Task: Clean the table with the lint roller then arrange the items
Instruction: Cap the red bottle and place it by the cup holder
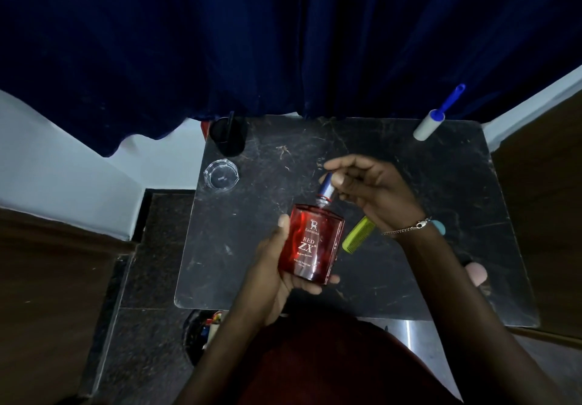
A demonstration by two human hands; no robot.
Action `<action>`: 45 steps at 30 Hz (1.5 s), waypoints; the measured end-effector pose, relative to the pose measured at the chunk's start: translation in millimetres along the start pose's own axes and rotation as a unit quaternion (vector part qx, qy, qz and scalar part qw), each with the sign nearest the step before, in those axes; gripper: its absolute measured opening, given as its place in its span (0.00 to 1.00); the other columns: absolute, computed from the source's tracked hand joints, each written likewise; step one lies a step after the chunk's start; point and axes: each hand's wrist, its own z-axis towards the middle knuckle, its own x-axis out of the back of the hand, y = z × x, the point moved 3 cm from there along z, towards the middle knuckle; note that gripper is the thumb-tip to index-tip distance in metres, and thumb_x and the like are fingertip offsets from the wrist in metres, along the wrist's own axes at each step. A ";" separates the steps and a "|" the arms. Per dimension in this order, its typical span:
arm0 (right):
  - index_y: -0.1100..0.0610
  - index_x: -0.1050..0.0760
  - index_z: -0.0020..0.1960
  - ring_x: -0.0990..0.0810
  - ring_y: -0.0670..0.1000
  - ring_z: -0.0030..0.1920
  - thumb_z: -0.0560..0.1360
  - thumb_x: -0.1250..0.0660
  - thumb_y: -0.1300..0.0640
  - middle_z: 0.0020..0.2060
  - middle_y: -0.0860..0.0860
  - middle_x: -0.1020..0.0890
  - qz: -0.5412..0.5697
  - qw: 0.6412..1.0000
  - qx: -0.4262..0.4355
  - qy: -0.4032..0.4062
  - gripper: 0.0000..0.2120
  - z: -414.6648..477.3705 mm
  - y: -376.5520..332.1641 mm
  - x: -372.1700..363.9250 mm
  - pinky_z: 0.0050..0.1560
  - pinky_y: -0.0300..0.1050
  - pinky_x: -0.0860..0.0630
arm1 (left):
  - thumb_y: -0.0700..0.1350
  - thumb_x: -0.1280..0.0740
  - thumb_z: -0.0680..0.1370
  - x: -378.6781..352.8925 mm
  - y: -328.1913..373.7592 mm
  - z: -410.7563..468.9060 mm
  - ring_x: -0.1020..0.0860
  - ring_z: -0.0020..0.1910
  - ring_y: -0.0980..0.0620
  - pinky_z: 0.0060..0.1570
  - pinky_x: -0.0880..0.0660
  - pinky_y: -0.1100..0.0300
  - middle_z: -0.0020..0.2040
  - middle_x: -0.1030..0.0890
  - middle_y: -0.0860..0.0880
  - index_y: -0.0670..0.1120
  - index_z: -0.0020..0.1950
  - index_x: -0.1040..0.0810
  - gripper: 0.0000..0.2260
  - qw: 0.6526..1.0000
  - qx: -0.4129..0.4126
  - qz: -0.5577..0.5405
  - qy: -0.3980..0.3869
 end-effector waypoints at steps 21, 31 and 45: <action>0.60 0.23 0.54 0.14 0.56 0.45 0.81 0.37 0.58 0.45 0.57 0.16 0.026 0.983 0.035 0.181 0.07 2.4 19.0 -57.9 0.40 0.48 0.19 | 0.55 0.43 0.85 7.1 14.9 6.5 0.18 0.59 0.30 0.43 0.16 0.45 0.63 0.19 0.31 0.39 0.70 0.25 0.24 0.989 0.072 -0.127 0.034; 0.55 0.21 0.45 0.15 0.63 0.43 0.79 0.39 0.61 0.45 0.64 0.19 0.022 0.969 0.048 0.241 0.09 4.1 25.2 -58.7 0.42 0.55 0.19 | 0.54 0.38 0.82 14.5 11.2 9.3 0.16 0.55 0.33 0.41 0.17 0.41 0.61 0.18 0.34 0.41 0.69 0.24 0.21 0.988 0.047 -0.123 0.081; 0.59 0.17 0.44 0.19 0.44 0.39 0.76 0.37 0.61 0.37 0.48 0.16 -0.094 0.937 0.126 0.311 0.10 3.7 16.8 -52.8 0.41 0.39 0.24 | 0.52 0.34 0.79 10.5 12.0 14.5 0.14 0.51 0.34 0.39 0.19 0.33 0.57 0.15 0.38 0.44 0.60 0.18 0.16 0.986 0.035 -0.124 0.107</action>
